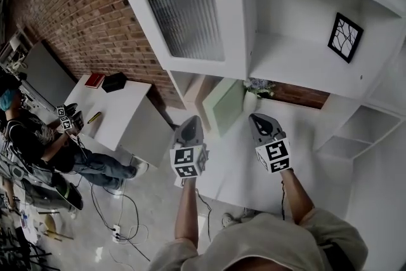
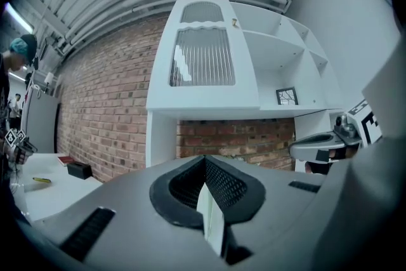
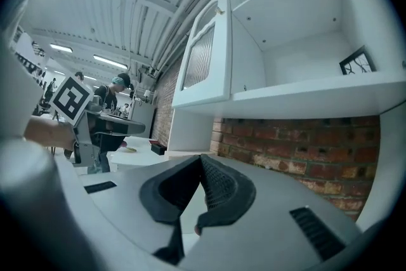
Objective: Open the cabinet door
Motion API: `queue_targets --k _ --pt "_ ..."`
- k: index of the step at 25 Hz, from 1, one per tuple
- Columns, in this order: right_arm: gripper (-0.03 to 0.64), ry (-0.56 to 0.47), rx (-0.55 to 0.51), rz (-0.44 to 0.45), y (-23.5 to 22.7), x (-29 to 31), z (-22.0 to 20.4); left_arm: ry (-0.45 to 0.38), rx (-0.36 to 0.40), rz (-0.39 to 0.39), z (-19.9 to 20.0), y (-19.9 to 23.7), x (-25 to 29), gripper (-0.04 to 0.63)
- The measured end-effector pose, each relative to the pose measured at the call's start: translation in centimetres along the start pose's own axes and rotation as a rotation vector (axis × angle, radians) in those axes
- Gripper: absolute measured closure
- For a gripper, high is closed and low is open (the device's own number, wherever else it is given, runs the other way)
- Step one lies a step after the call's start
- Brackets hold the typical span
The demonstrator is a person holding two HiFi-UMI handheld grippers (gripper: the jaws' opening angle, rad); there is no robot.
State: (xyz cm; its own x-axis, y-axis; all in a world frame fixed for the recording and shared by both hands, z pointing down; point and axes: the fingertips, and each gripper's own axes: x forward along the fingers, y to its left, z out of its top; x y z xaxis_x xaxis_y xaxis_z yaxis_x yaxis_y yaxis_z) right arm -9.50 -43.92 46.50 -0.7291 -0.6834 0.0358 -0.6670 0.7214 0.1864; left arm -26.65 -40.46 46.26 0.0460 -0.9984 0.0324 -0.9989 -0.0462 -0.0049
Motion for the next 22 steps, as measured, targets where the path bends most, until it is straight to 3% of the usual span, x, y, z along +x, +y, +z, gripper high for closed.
queue_targets --k 22 --pt "0.603 -0.374 -0.163 -0.107 -3.4 -1.9 20.2 -0.308 0.250 -0.106 18.7 -2.5 2.0 0.569"
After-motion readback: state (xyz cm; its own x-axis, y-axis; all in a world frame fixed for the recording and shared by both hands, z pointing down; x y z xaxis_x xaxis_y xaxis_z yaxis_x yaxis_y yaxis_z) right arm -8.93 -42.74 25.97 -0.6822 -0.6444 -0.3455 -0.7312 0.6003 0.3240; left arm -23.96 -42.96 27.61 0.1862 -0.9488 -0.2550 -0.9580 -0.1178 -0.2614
